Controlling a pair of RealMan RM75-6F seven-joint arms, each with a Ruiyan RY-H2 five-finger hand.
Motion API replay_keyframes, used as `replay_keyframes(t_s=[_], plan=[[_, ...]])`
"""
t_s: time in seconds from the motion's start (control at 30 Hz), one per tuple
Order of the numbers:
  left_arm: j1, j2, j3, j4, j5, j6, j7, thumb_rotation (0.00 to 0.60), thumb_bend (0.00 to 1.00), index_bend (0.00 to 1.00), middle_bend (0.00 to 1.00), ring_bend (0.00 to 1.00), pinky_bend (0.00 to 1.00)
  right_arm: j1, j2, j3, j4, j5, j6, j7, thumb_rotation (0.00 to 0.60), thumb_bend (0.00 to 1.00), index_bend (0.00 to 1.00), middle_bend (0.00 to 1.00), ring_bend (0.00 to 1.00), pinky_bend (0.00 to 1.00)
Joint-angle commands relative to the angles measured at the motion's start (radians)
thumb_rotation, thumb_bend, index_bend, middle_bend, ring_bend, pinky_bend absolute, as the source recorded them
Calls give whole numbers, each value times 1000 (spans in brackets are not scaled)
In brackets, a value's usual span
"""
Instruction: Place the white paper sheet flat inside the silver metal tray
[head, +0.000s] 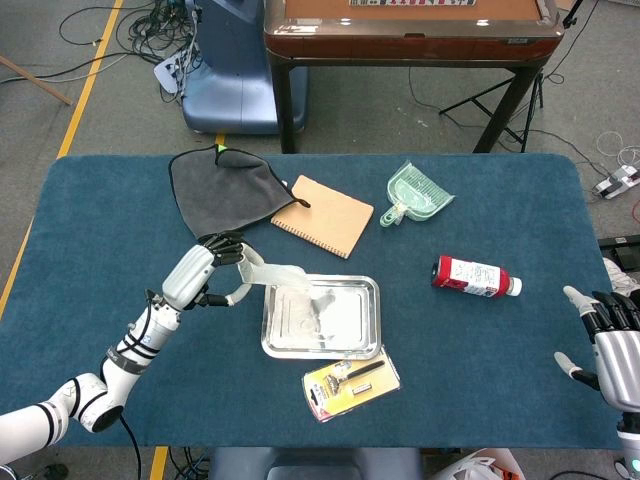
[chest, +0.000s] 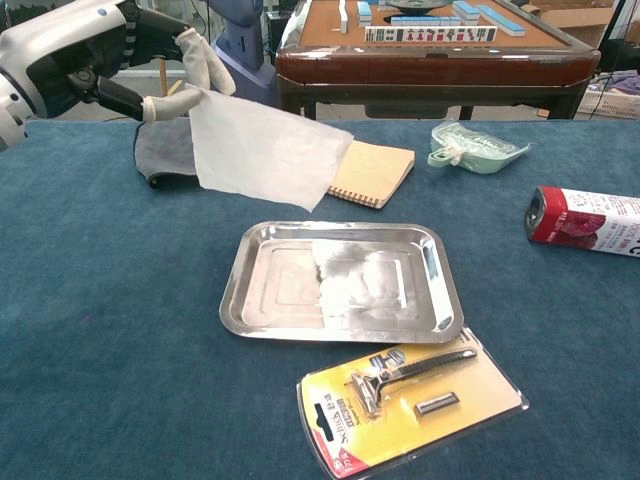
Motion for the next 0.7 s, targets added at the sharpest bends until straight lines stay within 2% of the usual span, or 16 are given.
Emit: replay_keyframes(t_s=[0.03, 0.2, 0.37, 0.6, 0.7], plan=[[-6, -11, 2, -38, -8, -2, -65, 600, 394, 571, 423, 288, 136, -2, 1, 0, -1, -2, 3, 0, 600, 101, 173, 275, 154, 168], [-17, -37, 23, -87, -13, -27, -194, 600, 394, 570, 464, 320, 139, -11, 4, -3, -4, -6, 16, 0, 600, 102, 173, 275, 153, 168], [-31, -77, 56, -98, 1, -55, -254, 600, 394, 568, 469, 322, 140, -22, 7, -4, -7, -9, 30, -2, 600, 101, 173, 275, 153, 168], [-41, -135, 110, 13, -7, -121, -242, 600, 393, 559, 469, 322, 142, -29, 8, -6, -8, -12, 38, -3, 600, 101, 173, 275, 152, 168], [-44, -122, 128, 59, -15, -156, -249, 600, 393, 554, 469, 322, 143, -30, 9, -6, -9, -13, 38, -3, 600, 101, 173, 275, 150, 168]])
